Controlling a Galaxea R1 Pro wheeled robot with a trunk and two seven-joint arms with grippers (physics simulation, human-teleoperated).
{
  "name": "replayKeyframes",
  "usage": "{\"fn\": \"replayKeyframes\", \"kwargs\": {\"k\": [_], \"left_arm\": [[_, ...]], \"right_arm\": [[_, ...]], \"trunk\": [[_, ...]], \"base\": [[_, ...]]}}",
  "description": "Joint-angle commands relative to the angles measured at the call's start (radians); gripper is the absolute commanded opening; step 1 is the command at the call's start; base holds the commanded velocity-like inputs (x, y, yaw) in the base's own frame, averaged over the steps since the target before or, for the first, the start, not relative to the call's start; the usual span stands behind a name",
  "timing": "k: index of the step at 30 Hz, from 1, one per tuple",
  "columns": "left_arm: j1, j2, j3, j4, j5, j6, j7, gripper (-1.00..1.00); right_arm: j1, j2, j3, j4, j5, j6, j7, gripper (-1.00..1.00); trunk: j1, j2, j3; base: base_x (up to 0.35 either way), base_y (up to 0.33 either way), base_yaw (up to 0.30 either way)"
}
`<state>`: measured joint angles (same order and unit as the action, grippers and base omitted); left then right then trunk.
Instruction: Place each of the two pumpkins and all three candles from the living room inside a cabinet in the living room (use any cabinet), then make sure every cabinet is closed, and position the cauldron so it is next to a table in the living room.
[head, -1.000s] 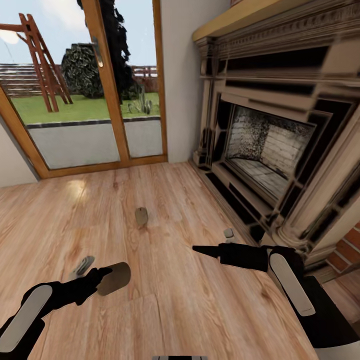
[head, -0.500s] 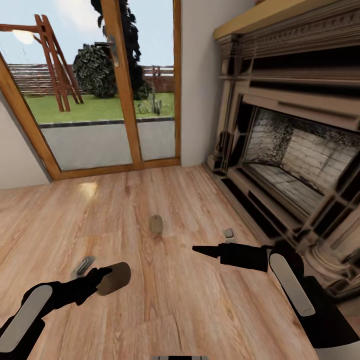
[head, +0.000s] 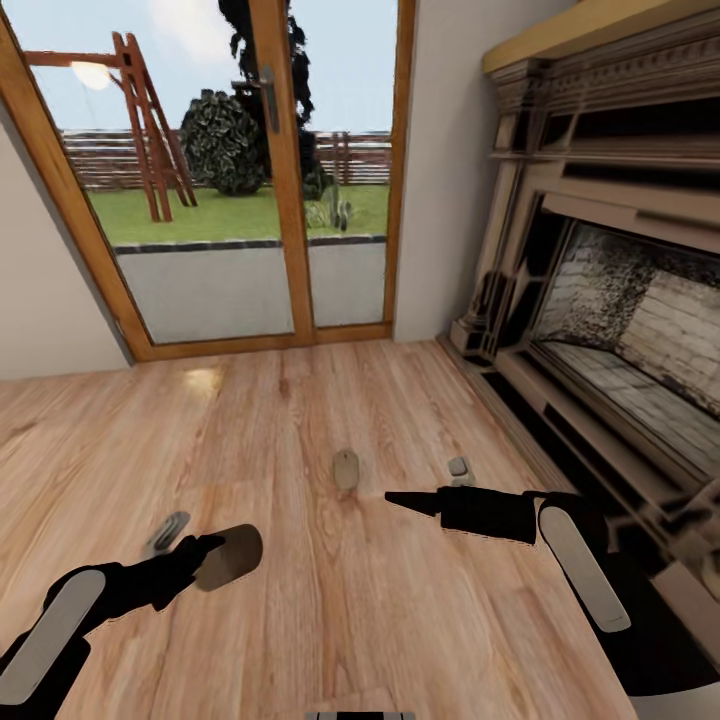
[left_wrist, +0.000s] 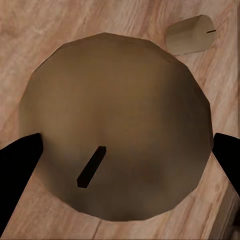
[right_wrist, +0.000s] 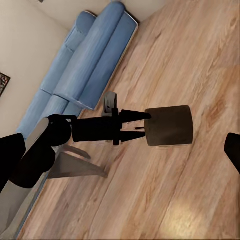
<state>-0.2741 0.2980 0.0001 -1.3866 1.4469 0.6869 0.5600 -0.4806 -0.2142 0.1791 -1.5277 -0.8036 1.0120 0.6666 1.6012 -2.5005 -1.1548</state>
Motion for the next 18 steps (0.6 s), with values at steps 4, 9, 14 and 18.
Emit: {"fn": "replayKeyframes", "kwargs": {"k": [4, 9, 14, 18], "left_arm": [[-0.001, 0.0, 0.0, -0.001, 0.013, -0.001, 0.009, -1.0], [-0.001, 0.0, 0.0, -0.002, 0.013, -0.001, 0.009, -1.0], [-0.001, 0.0, 0.0, -0.002, 0.013, -0.001, 0.009, -1.0], [-0.001, 0.0, 0.0, -0.002, 0.013, -0.001, 0.009, -1.0]], "right_arm": [[0.0, -0.001, 0.0, 0.0, 0.003, 0.002, 0.004, 1.0], [0.0, -0.001, 0.0, 0.0, 0.003, 0.002, 0.005, 1.0], [0.0, 0.0, 0.0, 0.0, 0.004, 0.001, 0.004, 1.0], [0.0, 0.0, 0.0, 0.0, 0.003, 0.001, 0.004, 1.0]], "trunk": [[0.0, 0.0, -0.001], [0.0, 0.0, -0.001], [0.0, 0.0, -0.001], [0.0, 0.0, -0.001]], "base": [[0.34, 0.006, 0.002], [0.342, 0.001, 0.0], [0.342, 0.0, 0.0], [0.342, 0.016, 0.0]]}}
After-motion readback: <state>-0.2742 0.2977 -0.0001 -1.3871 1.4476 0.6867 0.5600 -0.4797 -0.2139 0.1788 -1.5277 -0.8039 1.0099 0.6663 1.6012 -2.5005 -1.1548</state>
